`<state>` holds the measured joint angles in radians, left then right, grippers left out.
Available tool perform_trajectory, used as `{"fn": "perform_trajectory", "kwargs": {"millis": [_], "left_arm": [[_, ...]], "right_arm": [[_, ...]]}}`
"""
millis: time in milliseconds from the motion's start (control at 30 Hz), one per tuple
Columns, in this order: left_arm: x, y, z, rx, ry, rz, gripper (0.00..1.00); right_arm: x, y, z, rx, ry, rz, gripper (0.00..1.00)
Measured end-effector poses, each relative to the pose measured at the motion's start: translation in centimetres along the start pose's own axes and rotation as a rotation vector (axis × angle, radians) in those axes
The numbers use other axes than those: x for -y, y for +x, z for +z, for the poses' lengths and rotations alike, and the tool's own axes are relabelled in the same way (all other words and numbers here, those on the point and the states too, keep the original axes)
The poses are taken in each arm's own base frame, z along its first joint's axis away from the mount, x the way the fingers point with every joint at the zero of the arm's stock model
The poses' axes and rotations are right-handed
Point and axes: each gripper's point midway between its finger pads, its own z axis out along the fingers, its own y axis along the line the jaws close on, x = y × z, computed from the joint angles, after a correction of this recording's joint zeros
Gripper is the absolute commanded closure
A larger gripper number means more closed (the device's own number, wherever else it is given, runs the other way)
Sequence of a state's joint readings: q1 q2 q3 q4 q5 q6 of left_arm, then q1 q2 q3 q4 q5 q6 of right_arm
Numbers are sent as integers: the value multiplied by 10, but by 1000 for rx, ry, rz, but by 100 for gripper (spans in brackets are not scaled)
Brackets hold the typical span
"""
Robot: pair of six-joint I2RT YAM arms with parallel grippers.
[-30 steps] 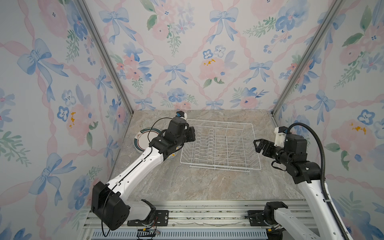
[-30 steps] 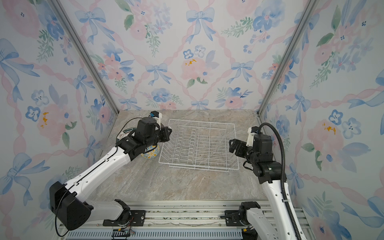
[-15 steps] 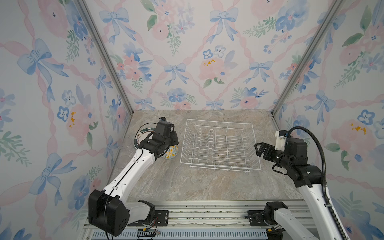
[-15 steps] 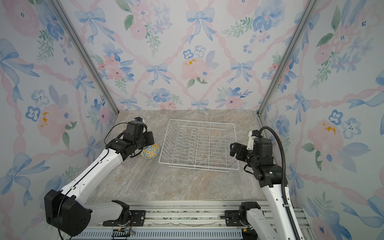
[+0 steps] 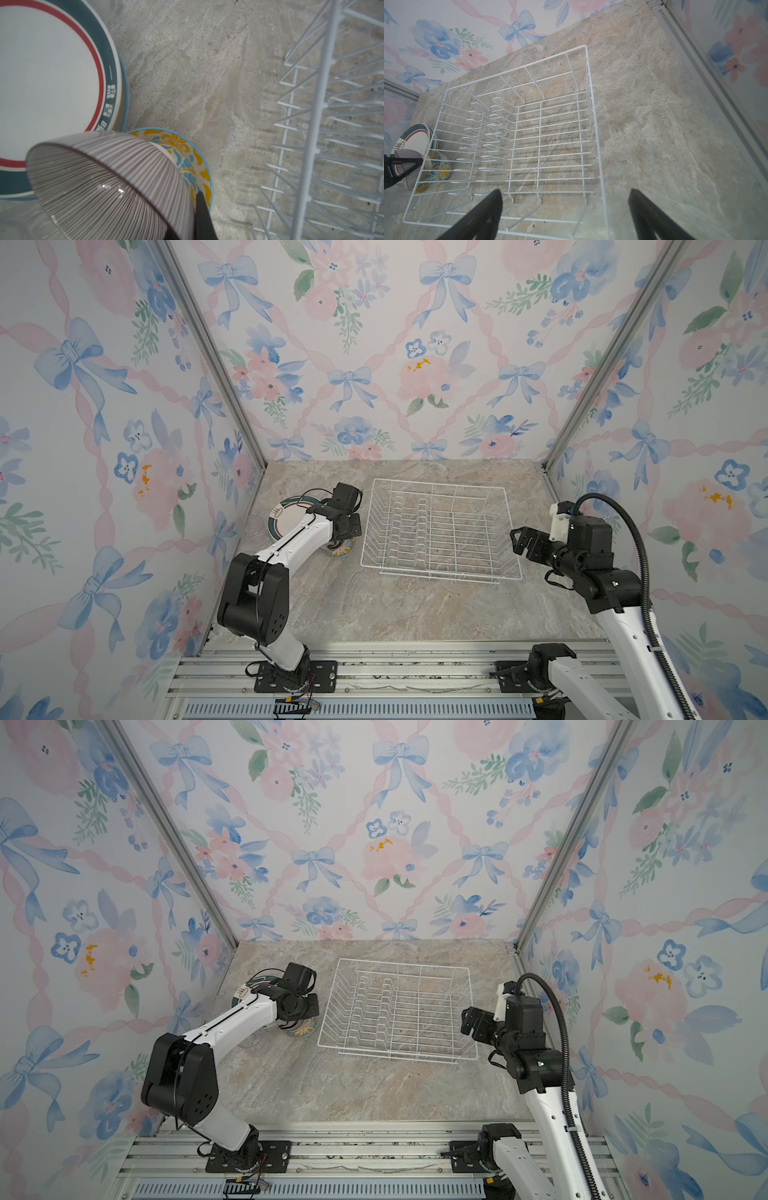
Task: Unload the mixed dishes from the dish rack
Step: 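Lower the striped bowl onto the yellow-and-blue bowl with the left gripper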
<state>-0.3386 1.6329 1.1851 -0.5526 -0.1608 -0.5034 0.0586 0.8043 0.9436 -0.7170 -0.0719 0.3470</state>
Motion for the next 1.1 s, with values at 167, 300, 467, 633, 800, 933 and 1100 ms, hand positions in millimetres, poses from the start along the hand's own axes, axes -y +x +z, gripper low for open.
{"fn": "perform_trajectory", "kwargs": {"millis": [167, 300, 467, 633, 800, 933, 1100], "left_arm": [[2, -3, 7, -11, -6, 8, 100], [0, 0, 10, -23, -19, 11, 100], [0, 1, 10, -26, -22, 12, 97], [-1, 3, 11, -29, -23, 13, 94], [1, 10, 12, -40, -29, 26, 94], [3, 14, 13, -45, -33, 32, 79], [6, 13, 8, -26, -37, 42, 73]], "right_arm": [[3, 3, 1, -13, 15, -8, 3], [4, 5, 2, -25, 21, -12, 3], [6, 7, 5, -36, 33, -15, 3], [7, 9, 8, -49, 39, -15, 3], [8, 10, 10, -57, 42, -14, 3], [8, 10, 10, -57, 42, -14, 4], [8, 10, 10, -57, 42, -15, 3]]}}
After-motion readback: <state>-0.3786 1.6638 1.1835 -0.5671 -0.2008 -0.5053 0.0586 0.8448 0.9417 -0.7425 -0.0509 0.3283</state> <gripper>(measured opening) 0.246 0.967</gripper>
